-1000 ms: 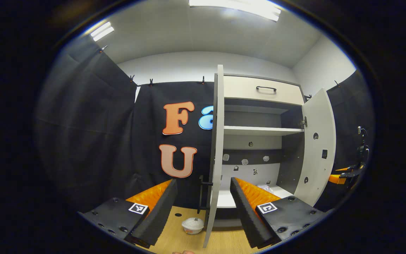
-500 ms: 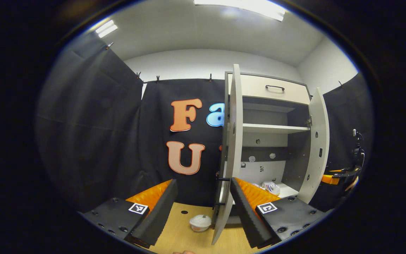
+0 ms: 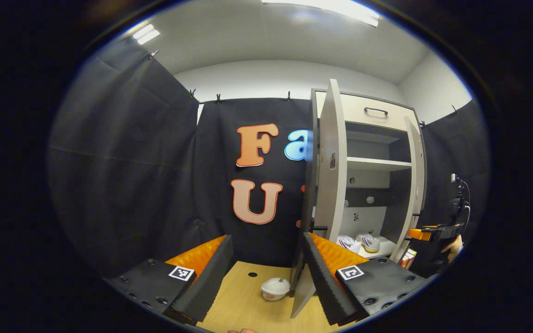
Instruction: Grab one shoe with the right hand and put it into the shoe cabinet, grab the other shoe with the left hand and put it into the shoe cabinet; then close the right door with the right hand and the left door with the left hand.
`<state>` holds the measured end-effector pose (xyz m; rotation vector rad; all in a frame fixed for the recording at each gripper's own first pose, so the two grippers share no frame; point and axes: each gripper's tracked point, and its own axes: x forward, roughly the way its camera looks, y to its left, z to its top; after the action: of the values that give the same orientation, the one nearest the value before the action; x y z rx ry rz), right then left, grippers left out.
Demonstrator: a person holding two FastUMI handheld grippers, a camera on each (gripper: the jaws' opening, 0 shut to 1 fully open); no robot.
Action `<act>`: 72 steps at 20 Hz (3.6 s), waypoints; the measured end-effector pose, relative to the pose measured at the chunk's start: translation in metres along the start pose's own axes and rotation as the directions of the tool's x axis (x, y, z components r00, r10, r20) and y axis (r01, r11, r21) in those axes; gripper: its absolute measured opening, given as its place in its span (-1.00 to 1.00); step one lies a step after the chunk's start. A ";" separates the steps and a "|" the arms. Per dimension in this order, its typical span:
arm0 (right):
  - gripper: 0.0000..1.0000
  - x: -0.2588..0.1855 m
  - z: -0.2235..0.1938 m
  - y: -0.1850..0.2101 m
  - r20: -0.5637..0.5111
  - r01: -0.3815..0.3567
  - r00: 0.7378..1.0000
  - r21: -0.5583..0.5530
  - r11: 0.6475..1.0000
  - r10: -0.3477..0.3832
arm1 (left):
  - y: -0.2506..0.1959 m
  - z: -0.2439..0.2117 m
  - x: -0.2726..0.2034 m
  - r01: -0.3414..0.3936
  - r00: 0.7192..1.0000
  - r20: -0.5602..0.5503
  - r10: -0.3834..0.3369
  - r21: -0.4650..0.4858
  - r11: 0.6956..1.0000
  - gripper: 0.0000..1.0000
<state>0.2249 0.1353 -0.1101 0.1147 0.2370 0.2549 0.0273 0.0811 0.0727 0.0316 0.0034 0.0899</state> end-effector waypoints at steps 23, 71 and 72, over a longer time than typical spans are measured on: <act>0.87 0.035 -0.005 0.011 0.044 0.090 0.995 0.022 0.996 -0.091 | -0.068 -0.075 0.093 0.352 0.924 -0.142 -0.356 -0.055 0.934 0.92; 0.87 -0.155 0.049 -0.156 0.175 0.327 0.935 -0.078 0.942 -0.310 | -0.311 -0.145 0.180 0.420 0.864 -0.200 -0.463 -0.221 0.880 1.00; 0.87 -0.155 0.048 -0.158 0.173 0.329 0.934 -0.080 0.941 -0.311 | -0.313 -0.146 0.182 0.413 0.867 -0.204 -0.455 -0.219 0.884 1.00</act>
<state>0.1287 -0.0607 -0.0521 -0.0125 0.0809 -0.0678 0.2355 -0.2092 -0.0839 -0.1511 0.2563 -0.3631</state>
